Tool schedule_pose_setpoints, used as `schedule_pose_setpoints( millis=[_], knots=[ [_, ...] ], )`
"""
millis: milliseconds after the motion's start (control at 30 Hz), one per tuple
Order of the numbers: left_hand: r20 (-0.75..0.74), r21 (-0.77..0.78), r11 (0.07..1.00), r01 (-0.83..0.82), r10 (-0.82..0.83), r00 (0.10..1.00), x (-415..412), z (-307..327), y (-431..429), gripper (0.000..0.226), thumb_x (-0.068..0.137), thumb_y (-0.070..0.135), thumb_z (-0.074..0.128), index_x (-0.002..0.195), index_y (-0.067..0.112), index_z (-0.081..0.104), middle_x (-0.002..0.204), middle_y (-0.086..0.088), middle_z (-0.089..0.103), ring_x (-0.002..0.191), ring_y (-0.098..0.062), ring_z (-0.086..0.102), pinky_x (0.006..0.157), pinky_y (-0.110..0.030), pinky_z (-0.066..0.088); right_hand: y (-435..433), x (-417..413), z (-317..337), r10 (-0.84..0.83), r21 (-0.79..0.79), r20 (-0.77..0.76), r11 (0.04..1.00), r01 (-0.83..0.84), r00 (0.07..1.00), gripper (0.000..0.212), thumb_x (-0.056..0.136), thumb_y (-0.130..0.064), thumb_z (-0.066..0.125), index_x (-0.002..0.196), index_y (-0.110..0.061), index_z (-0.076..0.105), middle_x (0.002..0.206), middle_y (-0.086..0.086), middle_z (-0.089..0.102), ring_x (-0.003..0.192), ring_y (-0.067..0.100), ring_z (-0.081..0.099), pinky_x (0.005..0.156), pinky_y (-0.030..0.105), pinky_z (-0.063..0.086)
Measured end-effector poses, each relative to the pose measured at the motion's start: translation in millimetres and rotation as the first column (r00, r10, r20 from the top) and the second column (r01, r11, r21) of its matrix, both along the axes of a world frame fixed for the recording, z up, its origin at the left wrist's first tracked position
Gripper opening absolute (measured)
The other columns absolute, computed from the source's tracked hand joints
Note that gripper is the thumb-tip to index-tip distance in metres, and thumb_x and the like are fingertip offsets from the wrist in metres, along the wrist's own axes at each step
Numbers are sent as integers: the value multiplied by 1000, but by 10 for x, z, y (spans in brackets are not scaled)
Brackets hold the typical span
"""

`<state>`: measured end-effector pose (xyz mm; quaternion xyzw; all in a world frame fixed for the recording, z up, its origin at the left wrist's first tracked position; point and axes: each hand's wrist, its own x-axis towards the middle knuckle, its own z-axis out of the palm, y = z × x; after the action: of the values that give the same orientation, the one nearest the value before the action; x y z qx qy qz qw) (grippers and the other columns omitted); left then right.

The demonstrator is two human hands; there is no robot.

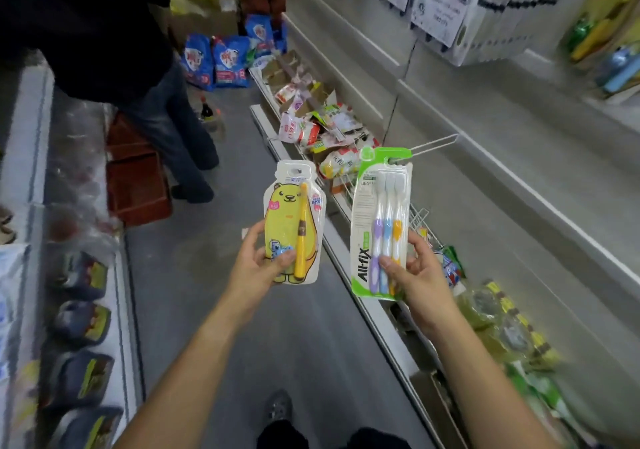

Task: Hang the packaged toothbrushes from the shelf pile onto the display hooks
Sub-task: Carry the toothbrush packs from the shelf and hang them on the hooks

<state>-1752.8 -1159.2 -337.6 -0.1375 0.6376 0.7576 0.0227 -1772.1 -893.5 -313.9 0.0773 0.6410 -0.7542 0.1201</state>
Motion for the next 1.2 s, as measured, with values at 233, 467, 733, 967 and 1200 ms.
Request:
schedule_pose_setpoints(
  millis=[233,467,733,967,1200],
  knots=[
    [27,19,985,174,-174,984,-926,-21,-72,72,81,15,77,144,27,43,117,-5,76,104,-28,74,79,-43,63,-66,-404,-58,-195,40,36,980,193,980,47,90,0,68,132,-18,54,107,14,76,97,33,74,84,52,61],
    [29,2,961,277,-277,961,-1828,-3,246,67,85,13,76,141,32,45,116,-4,76,102,-28,75,79,-43,63,75,-1031,-70,-257,4,16,966,257,966,43,90,-2,68,125,-23,56,105,10,78,93,28,76,76,42,63],
    [-29,-16,910,414,-415,909,-2631,146,616,71,81,15,81,141,33,48,120,-9,74,108,-29,72,77,-36,63,325,-1466,13,-390,-35,8,920,390,921,61,67,-38,84,121,-30,58,112,7,76,102,28,74,86,48,60],
    [-100,-34,767,641,-641,761,-3128,143,1004,63,83,12,75,139,33,53,119,-4,75,106,-27,73,73,-30,62,450,-1386,113,-617,42,-23,786,617,787,40,90,-4,69,121,-25,57,106,7,78,100,27,74,89,48,59],
    [-155,40,623,781,-769,621,-3262,475,1494,66,58,52,94,117,54,64,115,6,76,105,-17,73,72,-26,61,532,-985,372,-808,26,-60,586,810,586,98,42,-59,96,125,-23,57,108,16,76,100,37,73,90,56,57]
  ],
)
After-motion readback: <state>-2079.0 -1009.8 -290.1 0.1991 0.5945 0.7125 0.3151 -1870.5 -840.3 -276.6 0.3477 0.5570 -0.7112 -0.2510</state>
